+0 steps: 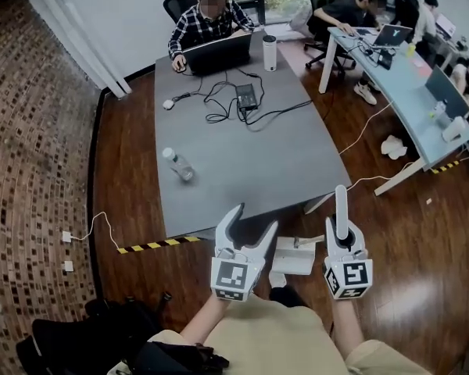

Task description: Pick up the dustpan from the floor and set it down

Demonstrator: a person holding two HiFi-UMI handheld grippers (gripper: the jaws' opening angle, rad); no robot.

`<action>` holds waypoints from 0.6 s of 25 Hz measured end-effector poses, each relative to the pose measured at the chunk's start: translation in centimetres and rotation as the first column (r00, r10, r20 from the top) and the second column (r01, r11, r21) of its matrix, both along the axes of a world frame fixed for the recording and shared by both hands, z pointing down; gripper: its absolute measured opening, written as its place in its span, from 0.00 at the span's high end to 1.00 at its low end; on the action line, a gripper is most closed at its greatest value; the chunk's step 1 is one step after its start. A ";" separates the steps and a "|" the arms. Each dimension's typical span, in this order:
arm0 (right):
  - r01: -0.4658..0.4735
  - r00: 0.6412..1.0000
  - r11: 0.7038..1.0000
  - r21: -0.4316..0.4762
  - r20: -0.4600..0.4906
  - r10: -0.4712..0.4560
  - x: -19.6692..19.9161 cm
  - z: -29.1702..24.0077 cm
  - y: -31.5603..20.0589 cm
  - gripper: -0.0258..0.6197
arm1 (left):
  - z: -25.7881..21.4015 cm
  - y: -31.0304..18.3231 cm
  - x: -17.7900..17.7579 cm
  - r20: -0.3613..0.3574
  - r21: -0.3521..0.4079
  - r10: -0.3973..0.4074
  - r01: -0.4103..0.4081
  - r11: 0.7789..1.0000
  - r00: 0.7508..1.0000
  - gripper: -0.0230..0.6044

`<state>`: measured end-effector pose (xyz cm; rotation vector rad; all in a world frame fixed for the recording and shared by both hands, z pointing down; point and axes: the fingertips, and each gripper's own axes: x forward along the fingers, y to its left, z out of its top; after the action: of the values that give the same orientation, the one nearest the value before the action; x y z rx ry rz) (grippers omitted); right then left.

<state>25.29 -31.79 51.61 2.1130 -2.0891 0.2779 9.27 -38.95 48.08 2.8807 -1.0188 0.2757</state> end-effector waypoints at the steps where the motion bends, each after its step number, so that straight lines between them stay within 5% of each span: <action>1: 0.006 1.000 1.000 -0.020 -0.001 -0.006 0.1 1.4 0.0 0.87 | 0.7 0.1 0.4 0.010 -0.008 0.011 -0.011 1.000 1.000 0.46; 15: 0.185 0.982 0.958 -0.219 0.022 -0.185 0.6 16.9 -3.1 0.86 | 8.5 -0.4 2.8 0.123 -0.133 0.039 -0.023 0.991 0.992 0.46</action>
<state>25.91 -34.85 68.48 1.7795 -2.1275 0.4618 12.02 -39.37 56.60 2.7918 -0.9357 0.5123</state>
